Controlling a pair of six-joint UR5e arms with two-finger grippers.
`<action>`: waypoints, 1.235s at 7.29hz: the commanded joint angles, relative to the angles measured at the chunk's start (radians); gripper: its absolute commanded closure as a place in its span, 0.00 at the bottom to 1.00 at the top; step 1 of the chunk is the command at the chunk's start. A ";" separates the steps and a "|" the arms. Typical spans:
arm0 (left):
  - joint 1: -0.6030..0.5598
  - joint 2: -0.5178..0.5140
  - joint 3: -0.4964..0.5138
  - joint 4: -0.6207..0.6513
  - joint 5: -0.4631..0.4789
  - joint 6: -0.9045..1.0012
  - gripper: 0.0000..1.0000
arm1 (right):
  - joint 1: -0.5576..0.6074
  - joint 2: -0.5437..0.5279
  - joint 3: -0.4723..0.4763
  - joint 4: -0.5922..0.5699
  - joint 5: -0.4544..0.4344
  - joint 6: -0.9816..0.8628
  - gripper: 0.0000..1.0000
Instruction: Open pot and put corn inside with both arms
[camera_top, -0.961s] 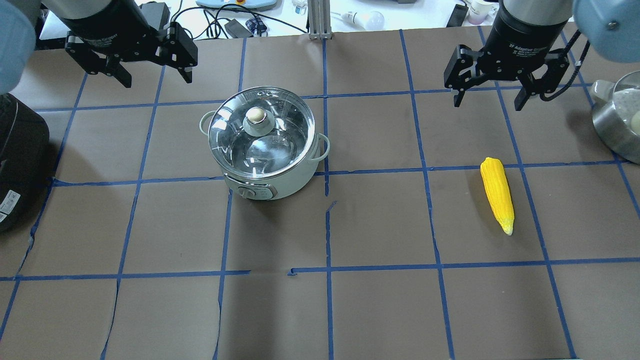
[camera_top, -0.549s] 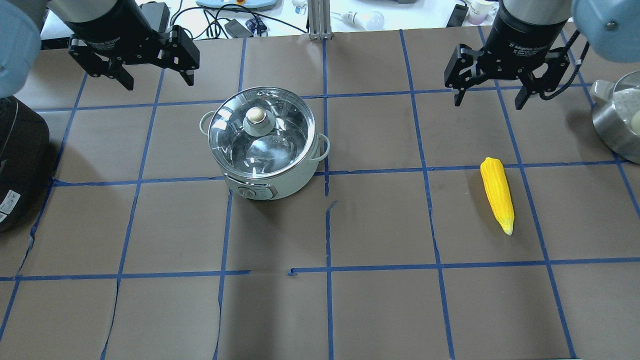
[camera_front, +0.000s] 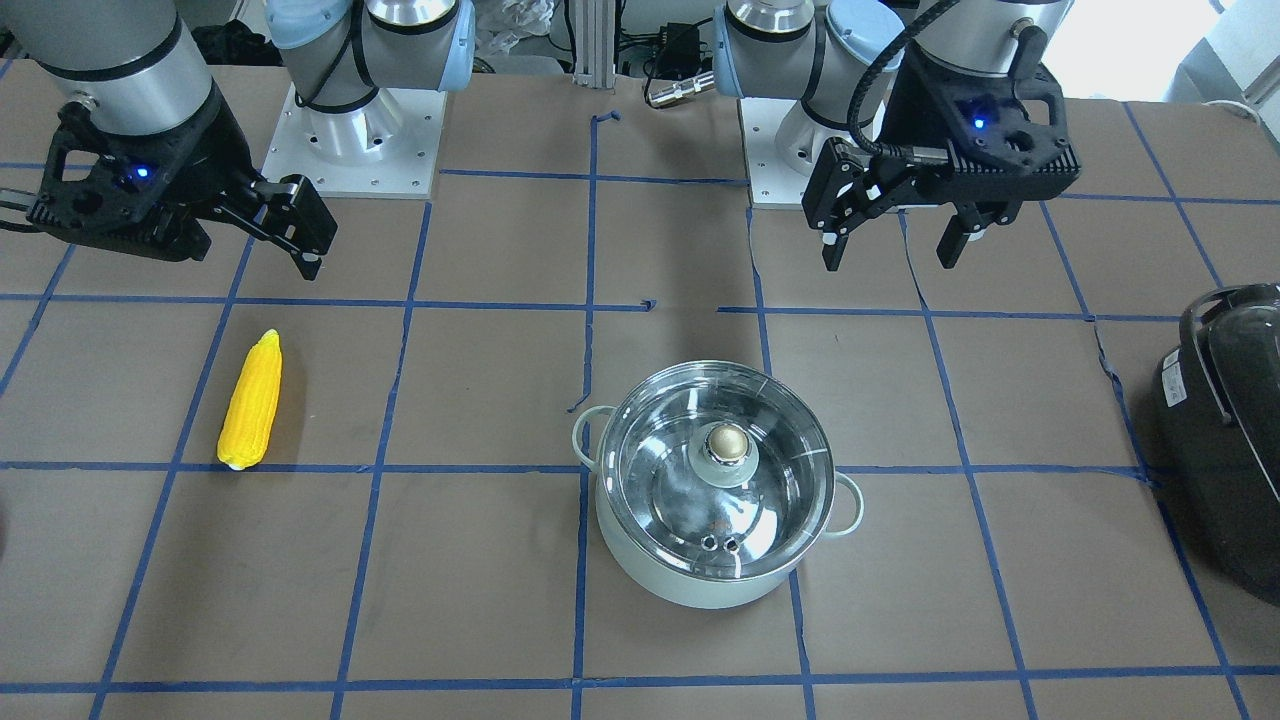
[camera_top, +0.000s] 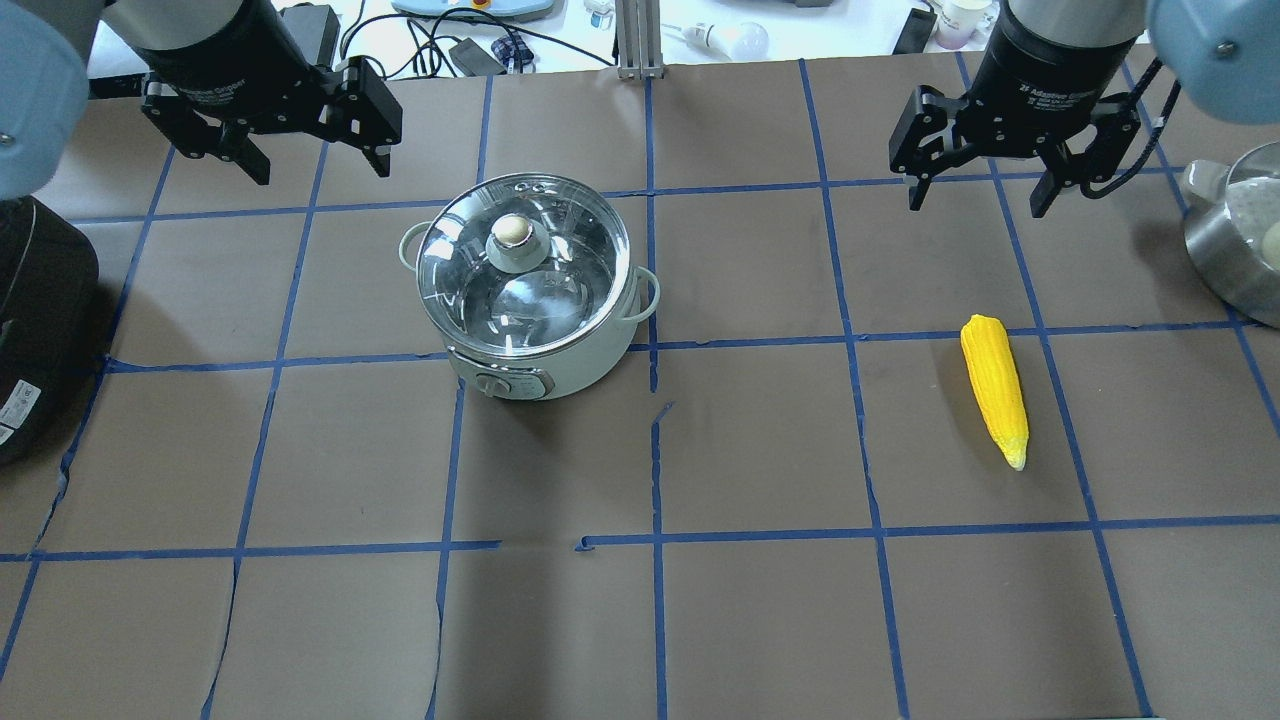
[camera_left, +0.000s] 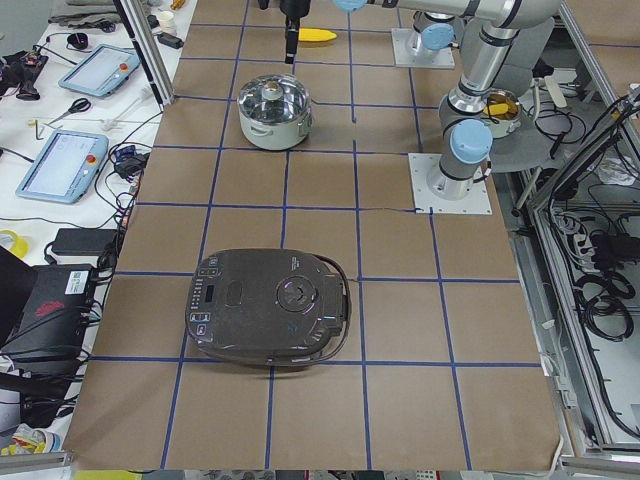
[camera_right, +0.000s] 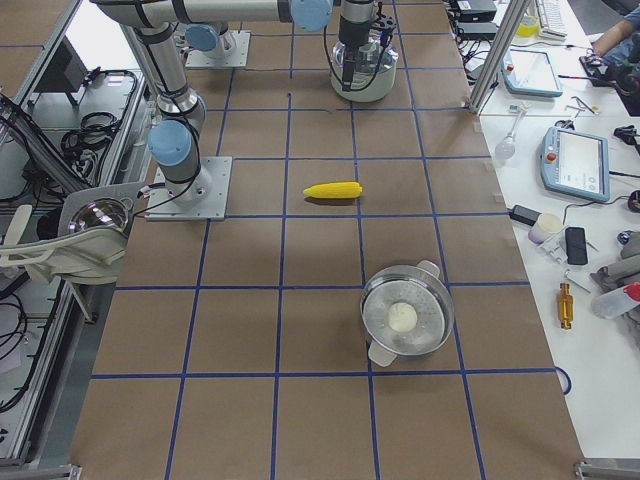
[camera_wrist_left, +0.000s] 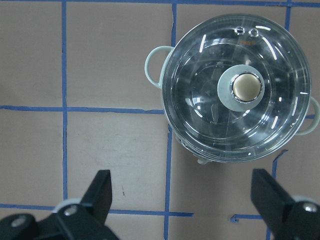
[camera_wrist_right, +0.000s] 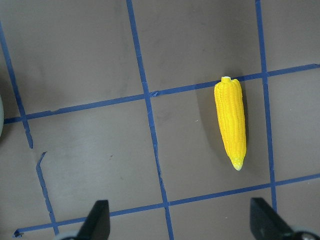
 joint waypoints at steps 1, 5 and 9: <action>0.001 -0.009 0.008 -0.043 0.005 0.000 0.00 | 0.000 0.000 0.001 0.000 0.000 0.000 0.00; 0.000 -0.022 0.014 -0.039 0.004 -0.009 0.00 | 0.000 0.001 0.001 -0.001 -0.003 0.000 0.00; -0.109 -0.214 0.017 0.172 -0.010 -0.144 0.00 | 0.000 0.000 0.002 -0.001 0.000 0.000 0.00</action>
